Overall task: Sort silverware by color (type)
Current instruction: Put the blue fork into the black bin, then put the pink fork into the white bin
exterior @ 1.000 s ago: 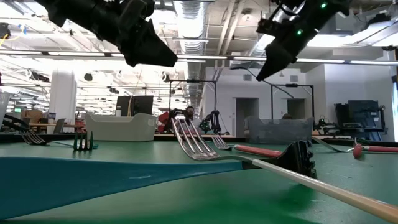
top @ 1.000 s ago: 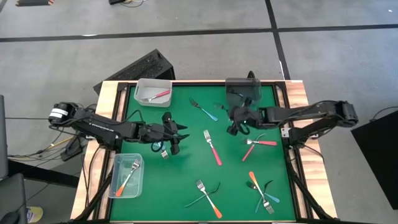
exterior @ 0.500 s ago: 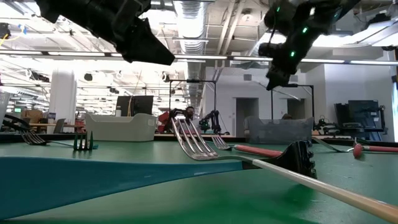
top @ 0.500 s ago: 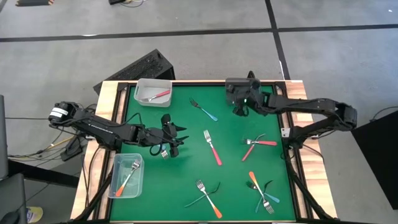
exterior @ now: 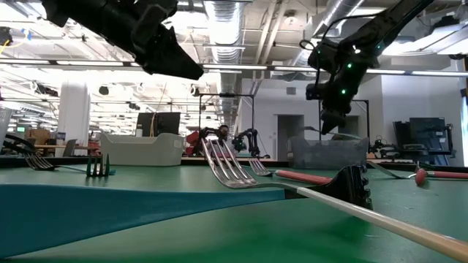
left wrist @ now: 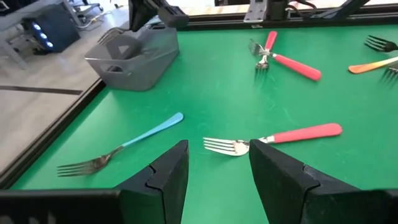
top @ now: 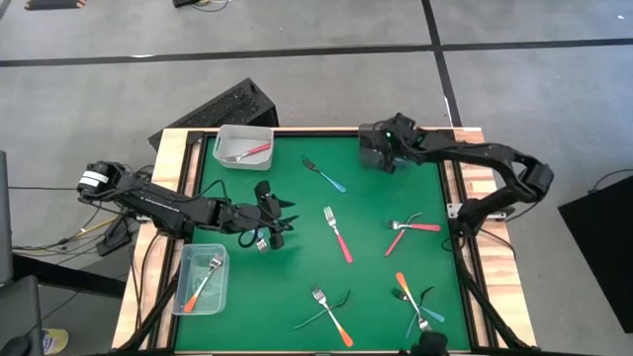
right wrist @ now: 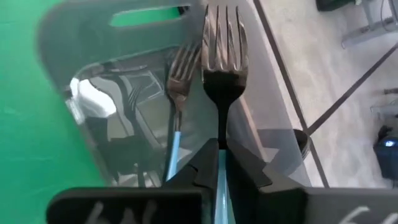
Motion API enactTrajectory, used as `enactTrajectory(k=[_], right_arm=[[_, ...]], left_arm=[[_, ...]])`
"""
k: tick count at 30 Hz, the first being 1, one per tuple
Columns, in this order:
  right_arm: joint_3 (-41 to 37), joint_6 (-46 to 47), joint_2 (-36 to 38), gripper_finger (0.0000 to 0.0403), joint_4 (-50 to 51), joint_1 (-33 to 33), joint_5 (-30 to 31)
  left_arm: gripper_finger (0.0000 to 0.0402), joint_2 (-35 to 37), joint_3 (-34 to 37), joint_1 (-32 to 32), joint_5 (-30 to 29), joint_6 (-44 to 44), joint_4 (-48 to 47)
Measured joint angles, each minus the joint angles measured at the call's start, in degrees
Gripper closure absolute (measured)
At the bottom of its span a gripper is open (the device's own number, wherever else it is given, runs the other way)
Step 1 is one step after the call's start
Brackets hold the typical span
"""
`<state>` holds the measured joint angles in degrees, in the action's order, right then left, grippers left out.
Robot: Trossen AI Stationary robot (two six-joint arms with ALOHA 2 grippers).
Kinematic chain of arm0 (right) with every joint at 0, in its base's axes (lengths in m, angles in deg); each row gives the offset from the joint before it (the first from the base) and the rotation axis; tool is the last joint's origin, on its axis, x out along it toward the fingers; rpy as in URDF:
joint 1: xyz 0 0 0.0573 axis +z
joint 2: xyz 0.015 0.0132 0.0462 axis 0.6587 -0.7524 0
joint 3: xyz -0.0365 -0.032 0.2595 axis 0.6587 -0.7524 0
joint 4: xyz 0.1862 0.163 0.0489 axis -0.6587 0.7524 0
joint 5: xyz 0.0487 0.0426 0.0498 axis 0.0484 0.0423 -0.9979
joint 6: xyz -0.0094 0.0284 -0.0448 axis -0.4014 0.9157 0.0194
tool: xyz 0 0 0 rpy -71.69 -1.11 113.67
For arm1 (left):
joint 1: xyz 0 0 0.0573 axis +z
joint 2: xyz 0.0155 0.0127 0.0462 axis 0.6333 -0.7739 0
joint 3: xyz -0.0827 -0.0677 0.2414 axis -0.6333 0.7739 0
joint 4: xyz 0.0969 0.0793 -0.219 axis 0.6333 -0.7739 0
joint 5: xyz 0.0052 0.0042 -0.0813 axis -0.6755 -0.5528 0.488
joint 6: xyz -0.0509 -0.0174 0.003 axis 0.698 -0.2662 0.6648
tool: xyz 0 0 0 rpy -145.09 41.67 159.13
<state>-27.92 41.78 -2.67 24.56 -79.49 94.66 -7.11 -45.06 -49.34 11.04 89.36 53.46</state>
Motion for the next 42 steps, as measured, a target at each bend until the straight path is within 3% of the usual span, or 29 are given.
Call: enactTrajectory(k=[10,18,25,42], right_arm=[[0.0,5.9,-1.4,0.0289,-1.4,-0.4,0.1],[0.0,20.6,3.4,0.0260,0.9,2.7,-2.3],[0.1,26.6,6.6,0.0268,4.2,10.1,-7.5],[0.0,44.5,6.1,0.0271,7.0,32.5,-7.4]], left_arm=[[0.0245,0.0,0.0,0.0,-3.6,2.9,-1.7],[0.0245,0.0,0.0,0.0,-7.9,1.1,-1.5],[0.0245,0.0,0.0,0.0,-9.0,0.6,-1.5],[0.0245,0.1,0.0,1.0,-8.6,3.7,-2.0]])
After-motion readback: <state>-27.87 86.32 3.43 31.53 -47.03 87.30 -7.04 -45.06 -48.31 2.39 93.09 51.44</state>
